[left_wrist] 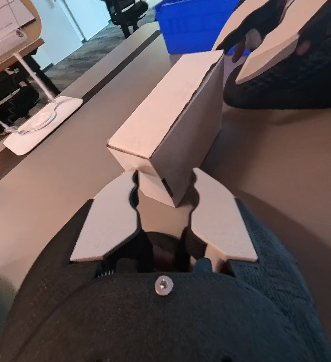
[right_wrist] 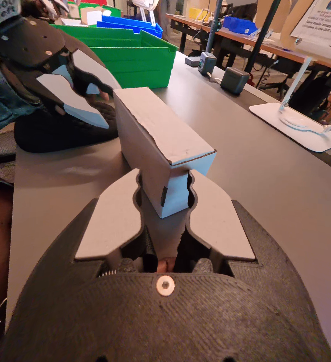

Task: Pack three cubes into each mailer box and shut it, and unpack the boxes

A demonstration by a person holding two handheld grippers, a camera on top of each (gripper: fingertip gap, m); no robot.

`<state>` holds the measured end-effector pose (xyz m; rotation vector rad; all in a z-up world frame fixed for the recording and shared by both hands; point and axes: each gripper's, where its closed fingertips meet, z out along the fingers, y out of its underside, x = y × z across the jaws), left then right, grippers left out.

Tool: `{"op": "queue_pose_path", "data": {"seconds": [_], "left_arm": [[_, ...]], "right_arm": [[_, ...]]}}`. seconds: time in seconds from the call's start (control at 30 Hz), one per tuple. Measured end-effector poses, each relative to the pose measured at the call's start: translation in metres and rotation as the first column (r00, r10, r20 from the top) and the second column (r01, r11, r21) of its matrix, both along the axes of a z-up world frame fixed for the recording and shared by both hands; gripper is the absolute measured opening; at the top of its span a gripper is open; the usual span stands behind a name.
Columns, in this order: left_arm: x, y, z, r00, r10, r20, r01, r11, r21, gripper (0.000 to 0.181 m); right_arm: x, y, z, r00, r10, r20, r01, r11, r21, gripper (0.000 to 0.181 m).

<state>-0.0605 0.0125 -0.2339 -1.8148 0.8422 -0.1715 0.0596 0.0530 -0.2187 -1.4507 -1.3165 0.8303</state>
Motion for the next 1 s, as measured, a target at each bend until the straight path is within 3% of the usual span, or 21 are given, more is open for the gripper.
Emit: {"op": "queue_pose_path", "data": {"seconds": [0.13, 0.3, 0.4, 0.5, 0.6, 0.73, 0.9, 1.0], "left_arm": [[0.005, 0.006, 0.012, 0.977, -0.12, 0.175, 0.117, 0.993, 0.026, 0.108], [0.009, 0.026, 0.03, 0.884, -0.268, 0.383, 0.269, 0.962, 0.052, 0.128], [0.019, 0.029, 0.021, 0.862, -0.344, 0.373, 0.371, 0.929, -0.001, 0.128], [0.029, 0.036, 0.017, 0.865, -0.404, 0.297, 0.414, 0.91, 0.032, 0.127], [0.041, 0.037, 0.0, 0.86, -0.455, 0.23, 0.478, 0.877, -0.053, 0.12], [0.046, 0.046, 0.001, 0.862, -0.447, 0.238, 0.463, 0.886, -0.016, 0.109], [0.054, 0.053, 0.007, 0.815, -0.483, 0.321, 0.481, 0.872, 0.091, 0.112], [0.054, 0.053, 0.006, 0.818, -0.482, 0.314, 0.48, 0.873, 0.09, 0.111]], "right_arm": [[0.003, -0.001, 0.0, 0.998, 0.058, 0.031, -0.059, 0.998, 0.038, 0.069], [-0.002, 0.0, 0.0, 0.992, 0.102, 0.068, -0.103, 0.995, 0.017, 0.079], [-0.008, 0.002, -0.008, 0.989, 0.106, 0.1, -0.106, 0.994, -0.004, 0.079], [-0.011, 0.006, -0.009, 0.991, 0.092, 0.093, -0.093, 0.996, 0.002, 0.076], [-0.011, 0.009, -0.009, 0.993, 0.073, 0.095, -0.074, 0.997, 0.007, 0.072], [-0.008, 0.012, -0.011, 0.994, 0.029, 0.108, -0.033, 0.999, 0.038, 0.068], [-0.004, 0.016, -0.01, 0.994, -0.013, 0.107, 0.012, 1.0, 0.009, 0.065], [-0.002, 0.016, -0.009, 0.994, -0.025, 0.108, 0.025, 1.0, -0.002, 0.062]]}}
